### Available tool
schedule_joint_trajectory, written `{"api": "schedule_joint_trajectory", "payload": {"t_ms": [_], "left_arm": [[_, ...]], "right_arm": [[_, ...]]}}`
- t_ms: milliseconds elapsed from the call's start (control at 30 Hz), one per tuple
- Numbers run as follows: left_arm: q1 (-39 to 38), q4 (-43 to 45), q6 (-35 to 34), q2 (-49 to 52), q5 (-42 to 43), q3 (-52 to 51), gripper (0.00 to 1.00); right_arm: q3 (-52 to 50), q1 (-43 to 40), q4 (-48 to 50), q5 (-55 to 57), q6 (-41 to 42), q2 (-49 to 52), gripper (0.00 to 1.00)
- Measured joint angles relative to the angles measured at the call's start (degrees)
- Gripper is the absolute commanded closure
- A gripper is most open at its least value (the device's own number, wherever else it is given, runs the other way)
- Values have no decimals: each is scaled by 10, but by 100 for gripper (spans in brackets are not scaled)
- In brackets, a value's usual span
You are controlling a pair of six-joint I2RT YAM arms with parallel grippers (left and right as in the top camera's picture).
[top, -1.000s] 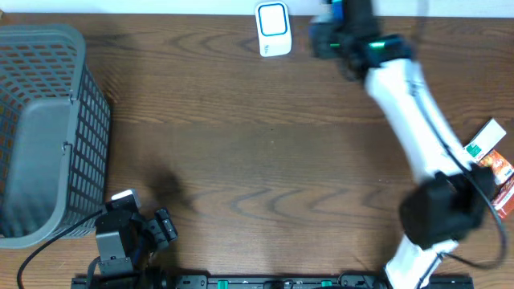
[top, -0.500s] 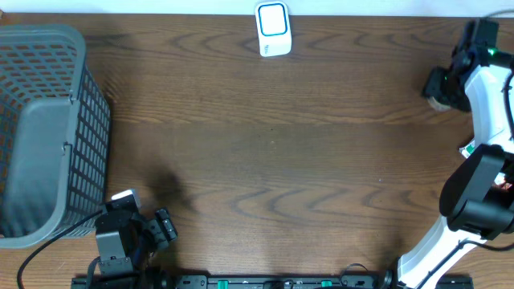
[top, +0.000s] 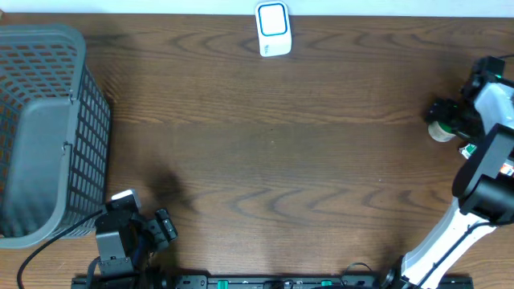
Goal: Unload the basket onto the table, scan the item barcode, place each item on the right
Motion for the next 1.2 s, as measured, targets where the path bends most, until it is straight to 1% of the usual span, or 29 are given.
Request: {"api": "schedule_joint_trajectory", "payload": {"t_ms": [100,233,333,433,567,633,733,833,933,1033,1100,1133,1200], "left_arm": [[0,0,0,0,0,0,14],[0,0,0,0,0,0,14],[0,0,0,0,0,0,14],[0,0,0,0,0,0,14],[0,0,0,0,0,0,14],[0,0,0,0,0,0,14],[0,-1,0,0,0,0,14],[0,0,0,0,0,0,14],[0,0,0,0,0,0,14],[0,0,0,0,0,0,14],[0,0,0,0,0,0,14],[0,0,0,0,0,0,14],[0,0,0,0,0,0,14]], "right_arm": [[1,-27,-7,-6,0,0,1],[3,-56,-14,-47,-1,-6,1],[4,-59,-18,-87,-1,-38,1],[20,-47,-15,-137,-6,-114,1],[64,-11,-23,-183,-13,-267,1],[77,15,-45,-199,-14,-342,1],[89,76,-91,-235,-15,-471,1],[90,131,-130,-255,-15,-556,1],[90,167,-171,-264,-17,-613,1],[88,179,-242,-266,-21,-651,1],[86,179,-275,-251,-29,-673,9],[85,179,-291,-241,-33,-685,1],[85,179,-326,-212,-42,-709,1]]}}
